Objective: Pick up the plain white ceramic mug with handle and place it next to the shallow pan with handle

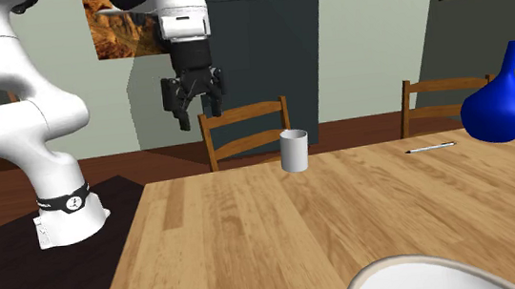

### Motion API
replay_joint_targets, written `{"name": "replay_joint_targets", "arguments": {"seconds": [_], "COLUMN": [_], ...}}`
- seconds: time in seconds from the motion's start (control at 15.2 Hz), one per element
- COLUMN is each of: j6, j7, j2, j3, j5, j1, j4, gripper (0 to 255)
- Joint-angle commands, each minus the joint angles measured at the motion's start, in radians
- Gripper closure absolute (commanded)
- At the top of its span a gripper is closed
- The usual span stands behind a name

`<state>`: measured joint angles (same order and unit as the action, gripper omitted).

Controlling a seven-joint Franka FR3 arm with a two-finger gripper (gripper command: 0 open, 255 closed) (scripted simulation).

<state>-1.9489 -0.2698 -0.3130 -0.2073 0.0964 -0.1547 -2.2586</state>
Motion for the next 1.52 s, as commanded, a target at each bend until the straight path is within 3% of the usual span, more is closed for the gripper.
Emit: {"name": "replay_joint_targets", "arguments": {"seconds": [0.0, 0.66, 1.19, 1.45], "j6": [-0.027, -0.09, -0.071, -0.118], "j7": [-0.024, -0.184, -0.297, -0.302], "j2": [0.061, 0.391, 0.673, 0.691], "j3": [-0.024, -0.134, -0.167, -0.163], "j5": [-0.004, -0.085, -0.189, -0.196], "j1": [-0.01, -0.086, -0.189, -0.193], "j4": [0.031, 0.274, 0.544, 0.514], "gripper": [0, 0, 0, 0]}}
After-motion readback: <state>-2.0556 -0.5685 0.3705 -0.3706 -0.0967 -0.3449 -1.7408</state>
